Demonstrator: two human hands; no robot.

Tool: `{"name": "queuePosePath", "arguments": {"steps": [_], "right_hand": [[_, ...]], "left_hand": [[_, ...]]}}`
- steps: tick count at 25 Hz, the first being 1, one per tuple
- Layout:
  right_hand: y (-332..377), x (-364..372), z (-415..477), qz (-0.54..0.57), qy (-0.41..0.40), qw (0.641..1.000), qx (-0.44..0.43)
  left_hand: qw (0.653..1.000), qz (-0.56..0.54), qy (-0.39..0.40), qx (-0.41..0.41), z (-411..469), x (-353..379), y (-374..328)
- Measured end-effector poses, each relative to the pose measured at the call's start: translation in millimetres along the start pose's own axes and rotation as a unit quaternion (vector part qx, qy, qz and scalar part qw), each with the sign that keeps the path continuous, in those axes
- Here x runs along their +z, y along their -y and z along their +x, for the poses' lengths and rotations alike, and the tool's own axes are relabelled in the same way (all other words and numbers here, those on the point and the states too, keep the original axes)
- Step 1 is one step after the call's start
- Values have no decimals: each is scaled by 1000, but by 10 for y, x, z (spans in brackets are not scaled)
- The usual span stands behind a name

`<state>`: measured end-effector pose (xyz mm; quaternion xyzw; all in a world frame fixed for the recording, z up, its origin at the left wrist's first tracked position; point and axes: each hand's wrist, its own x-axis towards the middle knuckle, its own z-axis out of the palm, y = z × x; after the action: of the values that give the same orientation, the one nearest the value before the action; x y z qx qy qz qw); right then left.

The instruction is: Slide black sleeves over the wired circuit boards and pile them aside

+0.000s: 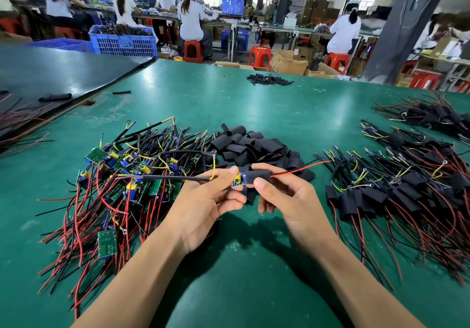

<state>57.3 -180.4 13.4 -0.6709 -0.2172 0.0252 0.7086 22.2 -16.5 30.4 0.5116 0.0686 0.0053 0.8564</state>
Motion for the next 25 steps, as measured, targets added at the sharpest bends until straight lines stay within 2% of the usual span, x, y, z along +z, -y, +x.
{"name": "queuePosePath", "arguments": {"steps": [4,13,17,25], "right_hand": [[-3,57,-27,-30,23,999,-5],[18,61,10,33,-55,997,41],[-11,116,15,49,-47,996,61],[-64,163,-2,44,-25,995,83]], "left_hand": [[1000,11,-14,14,-10,38,63],[998,-37,-29,-36,17,50,59],[997,-61,-42,-33,25,50,64],[997,-39,-51,-31,32,55,109]]}}
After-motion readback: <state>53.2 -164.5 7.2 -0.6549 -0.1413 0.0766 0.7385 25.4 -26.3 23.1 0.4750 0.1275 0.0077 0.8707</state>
